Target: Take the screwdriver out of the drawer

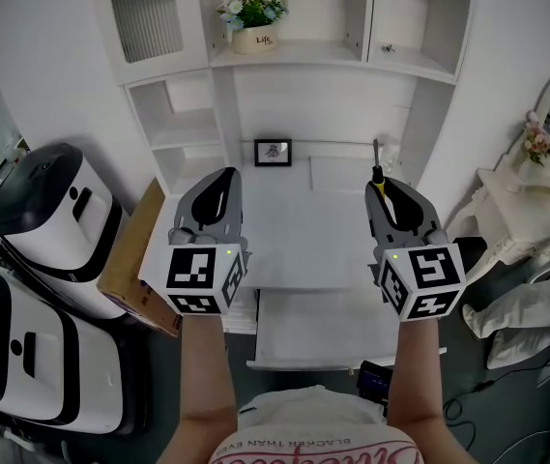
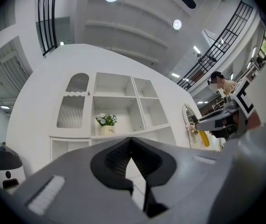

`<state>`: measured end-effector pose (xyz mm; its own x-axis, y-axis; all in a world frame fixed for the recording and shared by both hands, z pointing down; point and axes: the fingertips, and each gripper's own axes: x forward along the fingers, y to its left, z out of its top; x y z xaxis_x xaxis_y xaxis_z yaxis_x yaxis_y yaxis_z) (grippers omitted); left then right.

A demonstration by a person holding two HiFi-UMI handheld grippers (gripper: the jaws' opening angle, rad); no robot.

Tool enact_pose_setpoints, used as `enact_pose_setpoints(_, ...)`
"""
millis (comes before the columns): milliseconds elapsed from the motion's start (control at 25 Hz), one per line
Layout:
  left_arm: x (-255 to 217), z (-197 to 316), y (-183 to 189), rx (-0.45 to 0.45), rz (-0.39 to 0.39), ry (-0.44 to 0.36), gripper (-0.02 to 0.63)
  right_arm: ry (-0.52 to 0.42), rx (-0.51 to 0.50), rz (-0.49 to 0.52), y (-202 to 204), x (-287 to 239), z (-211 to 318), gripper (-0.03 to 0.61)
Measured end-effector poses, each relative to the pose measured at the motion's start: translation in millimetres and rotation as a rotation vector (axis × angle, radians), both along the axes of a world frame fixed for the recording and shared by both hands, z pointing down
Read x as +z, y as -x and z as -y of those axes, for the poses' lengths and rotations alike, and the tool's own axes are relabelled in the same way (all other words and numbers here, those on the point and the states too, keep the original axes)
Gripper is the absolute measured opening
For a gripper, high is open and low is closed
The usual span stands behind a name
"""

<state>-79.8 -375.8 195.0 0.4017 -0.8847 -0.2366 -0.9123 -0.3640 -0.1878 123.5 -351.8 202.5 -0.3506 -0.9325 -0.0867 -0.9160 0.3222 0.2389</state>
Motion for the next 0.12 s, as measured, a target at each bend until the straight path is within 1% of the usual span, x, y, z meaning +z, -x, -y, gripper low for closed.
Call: enact_pose_setpoints(120,-2.4,2.0,0.0,0.001,-0.008,-0.001,0.009,0.000,-0.002,0.003,-0.6,-0.1,1.9,0.084)
